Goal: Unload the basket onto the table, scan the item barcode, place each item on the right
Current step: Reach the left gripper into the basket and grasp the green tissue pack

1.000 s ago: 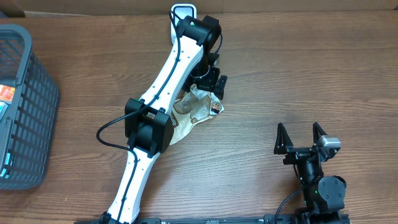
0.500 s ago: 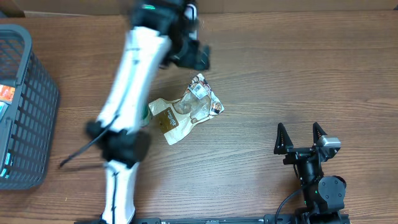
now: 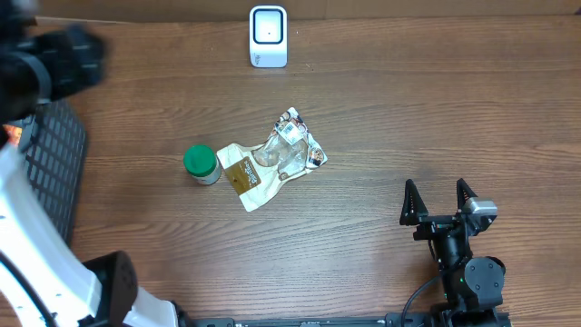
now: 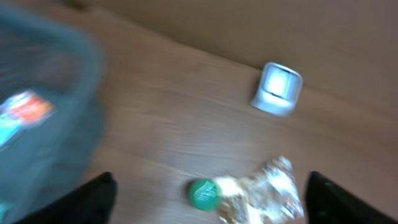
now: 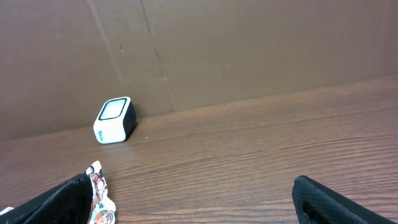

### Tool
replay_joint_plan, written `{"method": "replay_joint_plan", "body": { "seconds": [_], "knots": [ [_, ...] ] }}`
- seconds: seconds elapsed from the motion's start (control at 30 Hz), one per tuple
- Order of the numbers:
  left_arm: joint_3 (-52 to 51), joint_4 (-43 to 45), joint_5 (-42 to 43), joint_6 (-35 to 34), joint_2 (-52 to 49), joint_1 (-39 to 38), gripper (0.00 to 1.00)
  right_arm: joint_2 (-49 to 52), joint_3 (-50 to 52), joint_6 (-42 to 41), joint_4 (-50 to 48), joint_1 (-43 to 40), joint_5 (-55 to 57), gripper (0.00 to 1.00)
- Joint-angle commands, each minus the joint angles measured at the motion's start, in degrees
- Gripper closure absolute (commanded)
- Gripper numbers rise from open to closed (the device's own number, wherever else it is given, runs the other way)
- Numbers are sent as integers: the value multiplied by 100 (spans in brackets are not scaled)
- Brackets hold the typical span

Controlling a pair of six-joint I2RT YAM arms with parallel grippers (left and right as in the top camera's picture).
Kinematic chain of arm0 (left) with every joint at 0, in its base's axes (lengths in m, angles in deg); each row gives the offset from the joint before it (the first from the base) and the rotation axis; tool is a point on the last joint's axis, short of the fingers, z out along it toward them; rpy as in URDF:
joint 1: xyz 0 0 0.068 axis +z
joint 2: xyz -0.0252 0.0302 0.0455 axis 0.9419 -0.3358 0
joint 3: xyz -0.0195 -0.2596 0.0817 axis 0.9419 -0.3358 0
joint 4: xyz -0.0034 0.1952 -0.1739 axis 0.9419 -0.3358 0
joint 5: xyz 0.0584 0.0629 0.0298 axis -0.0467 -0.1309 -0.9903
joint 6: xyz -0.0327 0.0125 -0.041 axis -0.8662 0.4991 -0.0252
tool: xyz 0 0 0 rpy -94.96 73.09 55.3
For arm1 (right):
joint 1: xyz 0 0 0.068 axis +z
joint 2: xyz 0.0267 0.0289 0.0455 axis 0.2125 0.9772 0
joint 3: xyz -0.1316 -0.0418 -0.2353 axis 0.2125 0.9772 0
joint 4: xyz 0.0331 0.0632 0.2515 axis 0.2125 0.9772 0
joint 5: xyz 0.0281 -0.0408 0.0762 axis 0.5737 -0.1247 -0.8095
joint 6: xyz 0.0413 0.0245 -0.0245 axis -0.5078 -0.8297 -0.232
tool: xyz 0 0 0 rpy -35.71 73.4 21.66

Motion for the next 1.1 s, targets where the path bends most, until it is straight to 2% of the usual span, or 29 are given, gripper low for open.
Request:
{"method": "replay_joint_plan", "body": {
  "seconds": [0.0, 0.07, 0.1, 0.13, 0.17, 0.4, 0.47, 0.53, 0.6, 0.73, 0.87, 1.07],
  "knots": [
    [-280, -17, -129, -138, -50, 813, 32, -42, 61, 24, -28, 33, 57, 0],
    [-549, -17, -201, -136, -92, 1113, 41, -42, 61, 26, -28, 33, 57, 0],
    [-927, 4, -474, -136, -142, 1384, 56, -42, 61, 26, -28, 33, 57, 0],
    [-1189, 44, -695, -140, -186, 1547, 66, -42, 61, 26, -28, 33, 57, 0],
    [-1386, 85, -739, -221, -227, 1694, 71, -42, 61, 26, -28, 33, 57, 0],
    [-1786, 413, -522, -769, -280, 2776, 62, -42, 61, 26, -28, 33, 57, 0],
    [-1786, 437, -496, -1021, -280, 3123, 46, -42, 61, 26, -28, 33, 57, 0],
    [-1788, 439, -496, -1145, -293, 3320, 38, -42, 61, 24, -28, 33, 59, 0],
    [-1805, 431, -498, -1145, -326, 3493, 34, -42, 61, 26, -28, 33, 57, 0],
    [-2004, 365, -535, -1143, -483, 3766, 31, -42, 61, 26, -28, 33, 59, 0],
    [-2413, 417, -570, -1161, -645, 3982, 36, -42, 61, 26, -28, 33, 59, 0],
    [-3117, 715, -1241, -1335, -693, 4142, 32, -42, 61, 26, -28, 33, 57, 0]
  ]
}}
